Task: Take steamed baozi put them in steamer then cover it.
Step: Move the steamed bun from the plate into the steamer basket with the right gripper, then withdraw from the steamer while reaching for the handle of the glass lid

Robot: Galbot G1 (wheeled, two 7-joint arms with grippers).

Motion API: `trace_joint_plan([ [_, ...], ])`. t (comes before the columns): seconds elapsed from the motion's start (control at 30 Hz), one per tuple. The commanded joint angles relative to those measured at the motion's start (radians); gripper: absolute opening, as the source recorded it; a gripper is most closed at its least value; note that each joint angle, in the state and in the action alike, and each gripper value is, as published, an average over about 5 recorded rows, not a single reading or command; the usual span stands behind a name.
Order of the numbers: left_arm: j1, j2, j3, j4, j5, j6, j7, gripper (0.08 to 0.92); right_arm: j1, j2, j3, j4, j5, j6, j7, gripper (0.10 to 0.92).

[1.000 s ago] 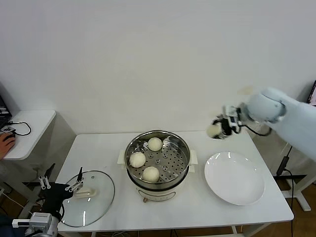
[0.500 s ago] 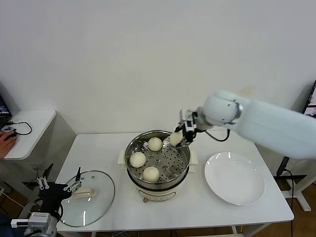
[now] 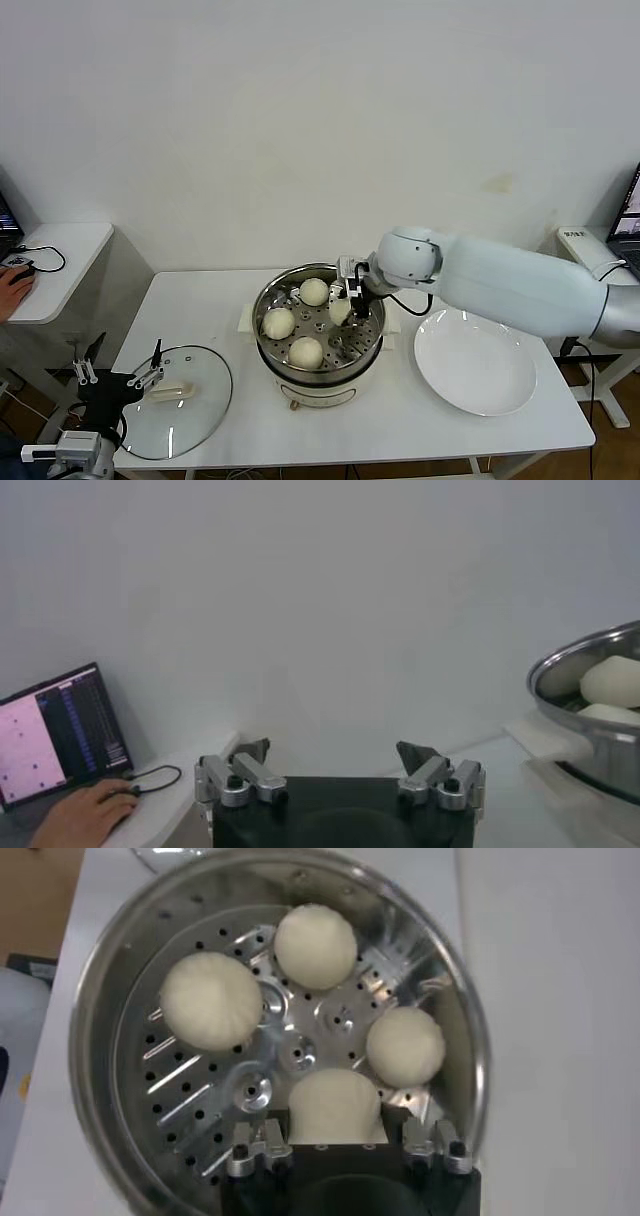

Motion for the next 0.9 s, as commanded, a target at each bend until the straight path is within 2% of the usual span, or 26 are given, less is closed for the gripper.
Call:
trace_joint_plan([
  [0.03, 0.001, 0.002, 0.000, 0.000, 0.000, 0.000, 0.000, 0.823, -0.064, 0.024, -0.002, -0.042, -0.038, -0.011, 0.019, 0.577],
  [0.43, 0.002, 0.000, 0.002, -0.002, 0.000, 0.000, 0.000, 0.823, -0.040, 0.001, 0.016, 0.008, -0.001, -0.018, 0.014, 0.589],
  [0.7, 0.002, -0.002, 0.002, -0.005, -0.001, 0.000, 0.000, 0.823, 0.011, -0.065, 0.087, 0.079, 0.041, -0.019, 0.000, 0.784],
  [0.8, 0.000, -0.003, 0.004, -0.006, -0.001, -0.001, 0.000, 0.823, 0.003, -0.106, 0.140, 0.113, 0.052, -0.009, 0.038, 0.817],
  [0.9, -0.001, -0.002, 0.004, -0.004, -0.003, -0.001, 0.000, 0.823, -0.026, -0.171, 0.202, 0.164, 0.080, 0.009, 0.142, 0.822],
])
